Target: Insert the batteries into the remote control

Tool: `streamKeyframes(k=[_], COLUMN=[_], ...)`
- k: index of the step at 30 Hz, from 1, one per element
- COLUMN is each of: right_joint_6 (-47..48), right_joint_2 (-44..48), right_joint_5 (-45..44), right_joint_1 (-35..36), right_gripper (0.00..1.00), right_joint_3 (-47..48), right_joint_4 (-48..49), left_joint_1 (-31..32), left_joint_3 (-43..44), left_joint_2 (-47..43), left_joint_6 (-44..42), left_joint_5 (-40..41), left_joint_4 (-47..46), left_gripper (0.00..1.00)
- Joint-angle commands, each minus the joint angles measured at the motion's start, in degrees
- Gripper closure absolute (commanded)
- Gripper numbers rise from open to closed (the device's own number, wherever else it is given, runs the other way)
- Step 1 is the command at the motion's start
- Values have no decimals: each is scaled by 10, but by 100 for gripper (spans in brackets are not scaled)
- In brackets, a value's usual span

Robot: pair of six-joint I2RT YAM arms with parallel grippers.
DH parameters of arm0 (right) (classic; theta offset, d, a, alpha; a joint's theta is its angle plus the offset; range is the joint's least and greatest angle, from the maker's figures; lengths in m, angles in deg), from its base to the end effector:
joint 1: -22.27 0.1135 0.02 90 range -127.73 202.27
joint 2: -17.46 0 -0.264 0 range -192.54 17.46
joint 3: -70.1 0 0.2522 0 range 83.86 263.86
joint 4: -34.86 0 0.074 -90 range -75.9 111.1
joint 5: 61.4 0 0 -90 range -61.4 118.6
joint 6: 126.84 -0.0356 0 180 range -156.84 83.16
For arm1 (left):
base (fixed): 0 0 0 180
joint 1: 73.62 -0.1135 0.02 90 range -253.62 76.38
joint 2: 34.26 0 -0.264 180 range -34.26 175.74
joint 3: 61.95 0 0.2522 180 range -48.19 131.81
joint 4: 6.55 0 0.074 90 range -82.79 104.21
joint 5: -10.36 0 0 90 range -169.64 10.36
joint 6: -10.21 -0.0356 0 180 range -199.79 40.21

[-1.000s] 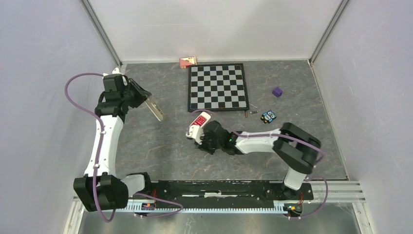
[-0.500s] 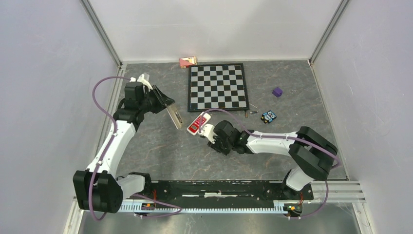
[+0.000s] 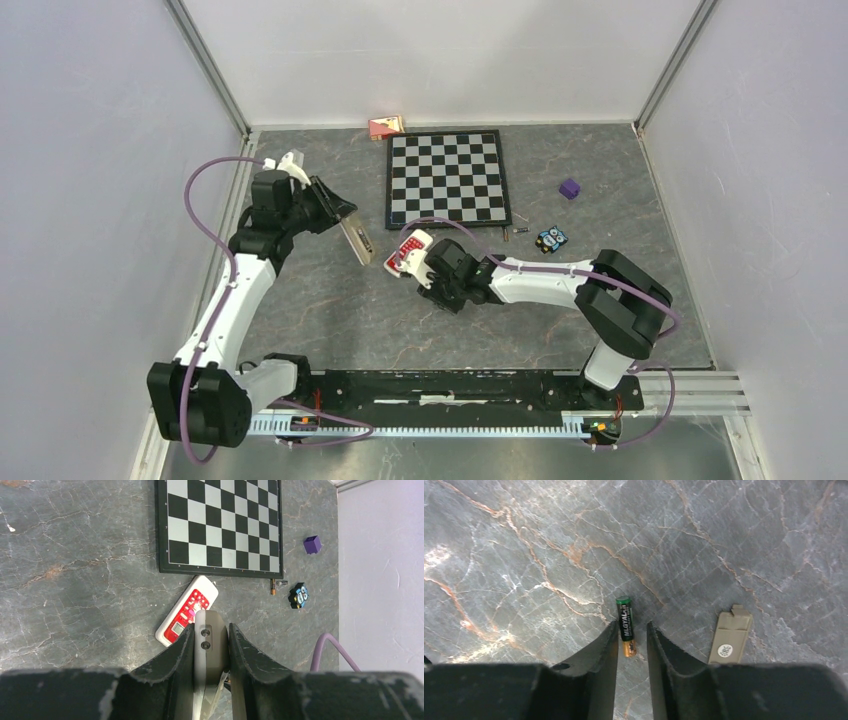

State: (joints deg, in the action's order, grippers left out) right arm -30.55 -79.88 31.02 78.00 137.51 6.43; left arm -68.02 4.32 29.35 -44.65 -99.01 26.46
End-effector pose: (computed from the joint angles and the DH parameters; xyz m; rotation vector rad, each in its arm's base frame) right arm 0.1844 0.2734 0.1562 -1.3704 2.2493 0.3626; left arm 0.2451 -0.0359 0.3073 -0.3455 2.1371 -0.7747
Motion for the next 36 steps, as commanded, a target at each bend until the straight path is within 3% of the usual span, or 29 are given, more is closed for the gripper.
streamKeyframes(k=[1, 3, 9, 14, 18, 27, 36], right_joint_6=[-2, -3, -14, -52, -82, -149, -254], right_joint_2=[-12, -12, -21, 14, 75, 183, 228], right_joint_5=[-38, -37, -25, -45, -26, -1, 25], right_joint_1=[-5, -5, -5, -14, -33, -67, -68], right_gripper=[64, 63, 90, 98, 99, 100, 100], right_joint_3=[-6, -10, -14, -19, -44, -39, 54], right_joint_4=[-62, -64, -67, -33, 28, 38, -43], left_joint_1=[-1, -1, 1, 4, 25, 154, 206], left_joint_3=[0, -5, -24, -63, -115, -204, -216], left_joint_2=[-22, -24, -33, -49, -57, 7, 107], left_joint_6=[-30, -30, -30, -26, 8, 99, 178], left_joint_5=[-7, -13, -34, -48, -36, -12, -30], left_joint_4=[-17, -20, -39, -87, -167, -407, -598], left_gripper=[98, 98, 98, 98, 98, 98, 98])
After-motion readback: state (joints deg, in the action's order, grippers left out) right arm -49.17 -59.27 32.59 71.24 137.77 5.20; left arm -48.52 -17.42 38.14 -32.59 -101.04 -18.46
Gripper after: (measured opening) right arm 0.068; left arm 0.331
